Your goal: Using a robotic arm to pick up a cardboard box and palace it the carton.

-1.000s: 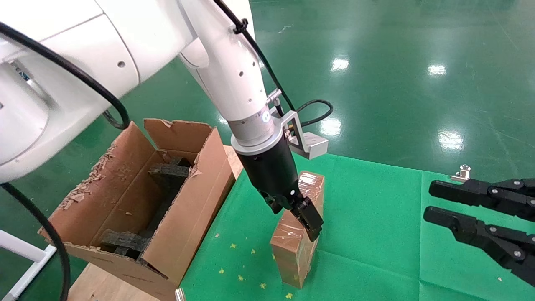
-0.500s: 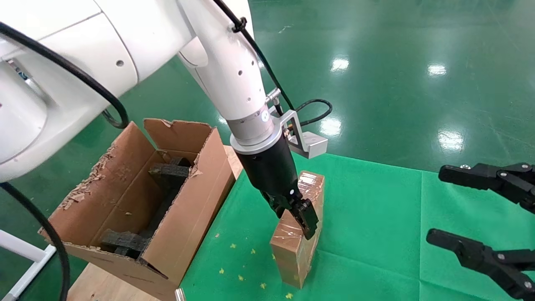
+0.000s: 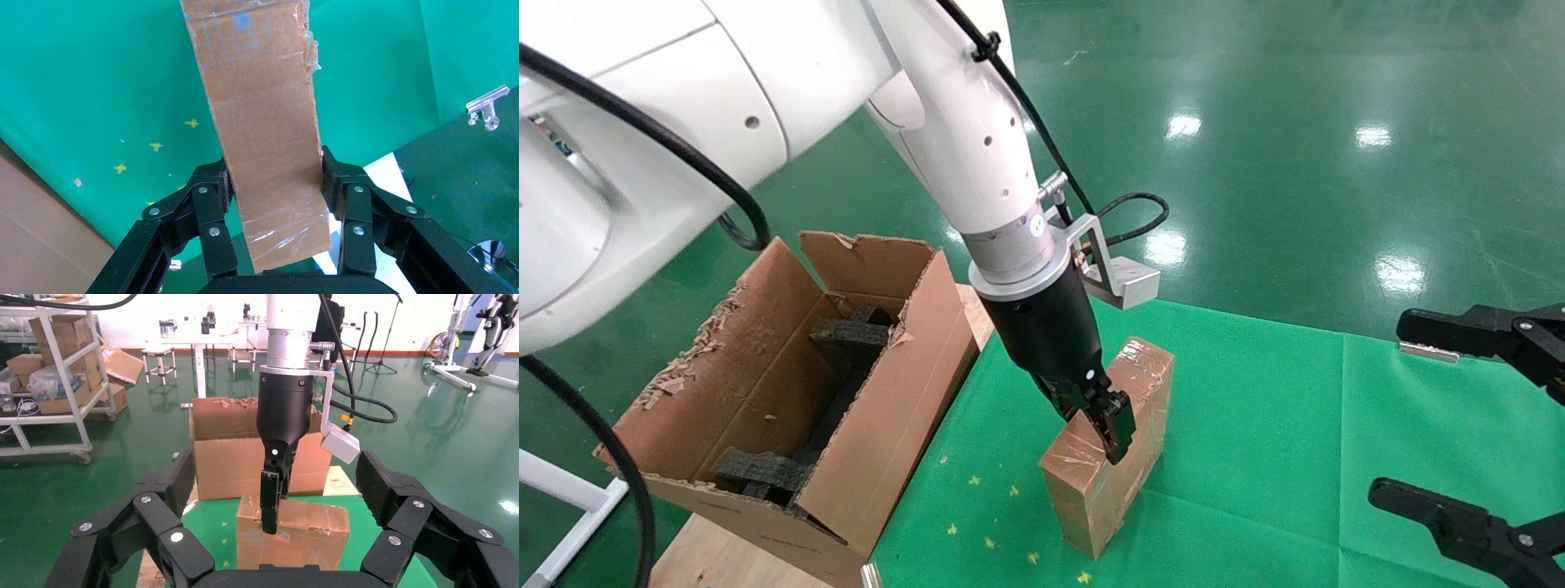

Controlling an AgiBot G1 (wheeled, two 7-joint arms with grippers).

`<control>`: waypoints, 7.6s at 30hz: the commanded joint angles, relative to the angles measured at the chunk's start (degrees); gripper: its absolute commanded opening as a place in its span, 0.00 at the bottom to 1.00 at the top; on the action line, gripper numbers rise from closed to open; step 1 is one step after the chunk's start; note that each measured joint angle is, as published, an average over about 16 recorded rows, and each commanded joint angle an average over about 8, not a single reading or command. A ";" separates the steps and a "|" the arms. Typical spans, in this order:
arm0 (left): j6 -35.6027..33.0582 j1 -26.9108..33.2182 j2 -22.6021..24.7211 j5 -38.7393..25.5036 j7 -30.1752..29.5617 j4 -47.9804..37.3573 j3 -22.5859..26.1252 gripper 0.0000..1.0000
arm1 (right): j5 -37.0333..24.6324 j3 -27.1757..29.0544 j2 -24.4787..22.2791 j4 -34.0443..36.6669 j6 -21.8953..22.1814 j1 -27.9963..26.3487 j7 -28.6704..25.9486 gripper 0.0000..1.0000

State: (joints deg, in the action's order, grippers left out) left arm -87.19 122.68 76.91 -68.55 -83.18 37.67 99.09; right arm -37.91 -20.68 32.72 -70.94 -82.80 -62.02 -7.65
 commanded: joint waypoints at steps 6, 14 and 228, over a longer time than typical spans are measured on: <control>1.50 2.77 -2.65 0.84 0.88 -1.04 -1.49 0.00 | 0.00 0.00 0.00 0.00 0.00 0.00 0.00 1.00; 3.01 10.82 -8.48 3.19 6.04 -7.84 -5.45 0.00 | 0.00 0.00 0.00 0.00 0.00 0.00 0.00 1.00; 18.62 -6.24 -26.37 14.04 27.40 -30.39 -19.17 1.00 | 0.05 -0.01 -0.03 0.04 0.05 0.02 0.02 1.00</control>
State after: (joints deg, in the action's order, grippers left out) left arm -68.70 115.93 50.39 -54.44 -55.35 7.90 79.35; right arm -37.86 -20.69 32.69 -70.90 -82.75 -62.00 -7.63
